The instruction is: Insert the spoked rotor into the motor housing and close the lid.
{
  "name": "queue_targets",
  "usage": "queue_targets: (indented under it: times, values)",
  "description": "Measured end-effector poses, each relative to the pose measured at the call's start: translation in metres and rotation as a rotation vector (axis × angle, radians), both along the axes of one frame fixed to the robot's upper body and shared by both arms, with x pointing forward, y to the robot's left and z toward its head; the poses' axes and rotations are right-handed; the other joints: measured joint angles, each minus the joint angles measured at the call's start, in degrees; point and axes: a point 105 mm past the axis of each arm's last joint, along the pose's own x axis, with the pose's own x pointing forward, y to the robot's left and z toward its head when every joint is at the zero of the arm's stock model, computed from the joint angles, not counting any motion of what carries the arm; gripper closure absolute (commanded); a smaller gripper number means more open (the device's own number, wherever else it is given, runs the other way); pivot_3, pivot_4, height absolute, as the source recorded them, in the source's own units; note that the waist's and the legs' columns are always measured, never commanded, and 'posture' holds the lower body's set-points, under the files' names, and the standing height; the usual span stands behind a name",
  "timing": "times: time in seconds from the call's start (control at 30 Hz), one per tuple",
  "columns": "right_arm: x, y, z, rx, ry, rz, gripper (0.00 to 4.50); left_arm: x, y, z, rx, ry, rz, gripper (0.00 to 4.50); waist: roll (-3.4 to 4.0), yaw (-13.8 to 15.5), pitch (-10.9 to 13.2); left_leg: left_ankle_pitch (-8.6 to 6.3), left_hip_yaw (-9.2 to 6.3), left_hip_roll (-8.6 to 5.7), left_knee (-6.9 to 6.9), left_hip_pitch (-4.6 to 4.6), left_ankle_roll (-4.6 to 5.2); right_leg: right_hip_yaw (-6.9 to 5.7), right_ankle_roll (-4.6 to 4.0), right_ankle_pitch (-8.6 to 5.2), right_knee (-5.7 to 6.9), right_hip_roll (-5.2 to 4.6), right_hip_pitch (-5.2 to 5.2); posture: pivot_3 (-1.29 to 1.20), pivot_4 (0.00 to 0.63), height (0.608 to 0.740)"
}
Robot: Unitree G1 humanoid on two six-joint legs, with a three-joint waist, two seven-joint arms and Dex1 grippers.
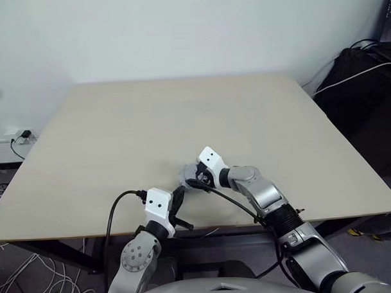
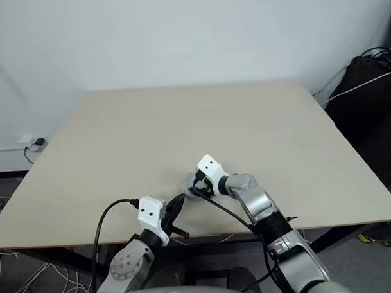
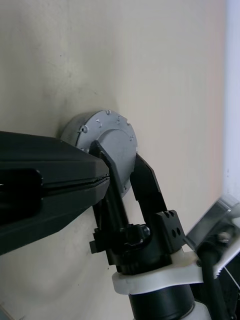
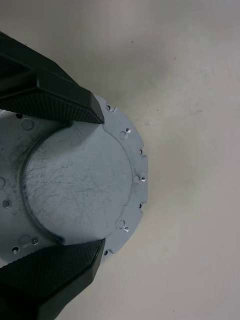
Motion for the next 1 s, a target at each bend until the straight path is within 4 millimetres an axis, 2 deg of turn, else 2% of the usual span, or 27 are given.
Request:
queue_targets:
  times: [0.1,0.27,0.7,1.0]
  values:
    - [0.000,0.000,0.000,-0.043,-0.052,0.028,1.30,-0.001,0.000,-0.001,0.000,0.003,0.001,4.50,0.01,0.08,0.07,-0.01,0.01,0.00,0.00,0.00,0.00,-0.18,0.05,0.03,0.00,-0.20,0.08,0.00,0.000,0.740]
    - [0.005,-0.005,-0.001,0.033,0.073,-0.084,1.30,-0.001,0.000,-0.001,0.000,0.005,0.001,4.50,0.06,0.18,0.10,-0.01,0.03,-0.06,0.01,-0.02,0.00,-0.37,0.06,0.03,0.01,-0.41,0.07,0.00,0.000,0.740]
    - [0.005,-0.008,0.001,0.038,0.114,-0.113,1.30,-0.002,-0.002,-0.001,-0.008,0.009,-0.005,4.50,0.06,0.72,0.09,-0.01,0.03,-0.10,-0.01,-0.01,0.00,-0.46,0.08,0.04,0.00,-0.53,0.06,0.00,0.000,0.740]
    - [-0.001,-0.010,0.002,-0.029,0.000,-0.027,1.30,-0.002,-0.002,-0.001,-0.010,0.011,-0.005,4.50,0.01,1.37,0.18,-0.01,0.06,-0.12,-0.01,-0.06,0.00,-0.47,0.08,0.04,-0.06,-0.58,0.02,0.00,0.000,0.740]
